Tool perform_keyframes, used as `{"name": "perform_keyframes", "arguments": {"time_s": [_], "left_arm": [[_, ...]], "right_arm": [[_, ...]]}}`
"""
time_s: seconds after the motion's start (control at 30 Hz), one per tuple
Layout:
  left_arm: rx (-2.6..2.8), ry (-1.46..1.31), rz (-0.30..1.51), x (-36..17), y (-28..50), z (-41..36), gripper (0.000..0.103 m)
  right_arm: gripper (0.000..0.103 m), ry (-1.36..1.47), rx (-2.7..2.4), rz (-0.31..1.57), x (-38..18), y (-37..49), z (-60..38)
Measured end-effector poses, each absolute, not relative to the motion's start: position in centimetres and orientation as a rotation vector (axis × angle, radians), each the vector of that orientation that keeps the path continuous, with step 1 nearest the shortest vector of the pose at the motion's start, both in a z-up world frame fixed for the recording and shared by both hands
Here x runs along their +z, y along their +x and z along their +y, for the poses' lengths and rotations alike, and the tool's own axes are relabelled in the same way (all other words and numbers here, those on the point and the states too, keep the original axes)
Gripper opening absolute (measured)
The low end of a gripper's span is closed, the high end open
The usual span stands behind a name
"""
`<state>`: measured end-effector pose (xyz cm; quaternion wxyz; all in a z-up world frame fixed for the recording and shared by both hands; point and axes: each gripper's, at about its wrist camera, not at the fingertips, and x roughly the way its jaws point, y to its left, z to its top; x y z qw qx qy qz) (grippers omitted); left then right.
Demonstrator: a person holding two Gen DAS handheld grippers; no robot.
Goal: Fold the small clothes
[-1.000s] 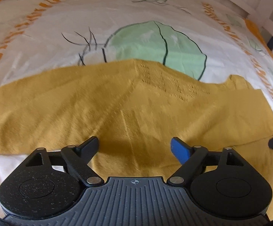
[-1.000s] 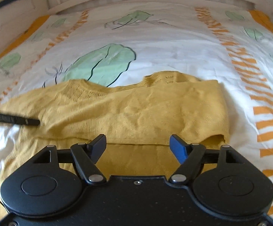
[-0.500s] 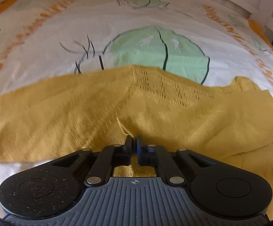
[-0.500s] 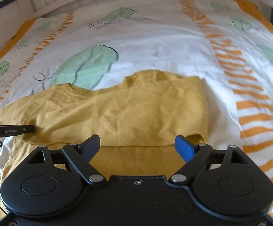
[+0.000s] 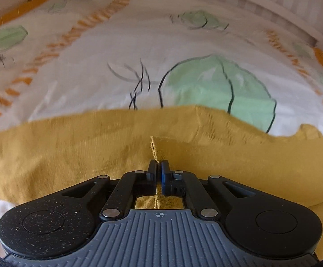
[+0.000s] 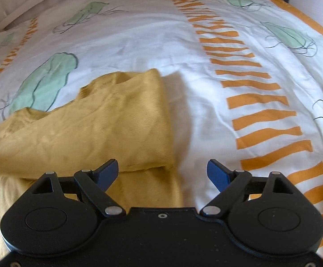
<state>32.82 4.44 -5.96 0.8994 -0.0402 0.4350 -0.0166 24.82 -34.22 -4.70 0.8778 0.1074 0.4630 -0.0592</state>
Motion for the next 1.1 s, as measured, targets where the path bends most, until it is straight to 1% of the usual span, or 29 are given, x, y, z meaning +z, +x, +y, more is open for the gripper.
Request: {"name": "perform_keyframes", "arguments": {"time_s": [0.1, 0.23, 0.27, 0.3, 0.37, 0.43, 0.5, 0.57, 0.63, 0.73, 0.87, 1.1], "left_arm": [[-0.027, -0.065, 0.942, -6.8, 33.0, 4.3, 0.006], [-0.03, -0.08, 0.973, -7.4, 33.3, 5.1, 0.01], [-0.04, -0.094, 0.978, -7.4, 33.3, 5.4, 0.014], [-0.057, -0.117, 0.981, -7.5, 33.2, 5.7, 0.023], [-0.094, -0.193, 0.985, -7.4, 33.1, 6.5, 0.032], [-0.072, -0.229, 0.975, -7.0, 32.8, 7.0, 0.034], [-0.018, -0.168, 0.93, -5.9, 32.3, 7.2, 0.042], [0.048, -0.084, 0.866, -4.9, 31.7, 7.5, 0.044], [0.101, -0.059, 0.823, -4.2, 31.4, 8.4, 0.046], [0.154, -0.126, 0.794, -3.7, 30.8, 11.2, 0.047], [0.243, -0.248, 0.805, -3.8, 30.5, 15.4, 0.048], [0.38, -0.357, 0.78, -3.5, 28.1, 21.5, 0.048]], "right_arm": [[0.088, 0.234, -0.145, 0.947, -5.0, 25.0, -34.8], [0.088, 0.221, -0.163, 0.991, -6.3, 25.5, -34.9], [0.088, 0.219, -0.164, 1.0, -6.5, 25.5, -35.0], [0.089, 0.216, -0.165, 1.002, -6.5, 25.5, -34.9], [0.089, 0.208, -0.165, 1.008, -6.1, 25.4, -34.7], [0.09, 0.221, -0.152, 0.992, -5.5, 25.2, -34.6], [0.092, 0.235, -0.136, 0.97, -4.9, 25.0, -34.4], [0.095, 0.25, -0.105, 0.931, -4.1, 24.8, -34.0], [0.096, 0.266, -0.07, 0.897, -3.5, 24.8, -33.4], [0.097, 0.309, 0.015, 0.869, -3.0, 24.8, -32.1], [0.098, 0.355, 0.137, 0.857, -2.7, 24.5, -29.6], [0.101, 0.349, 0.29, 0.861, -2.9, 23.8, -25.5]]}}
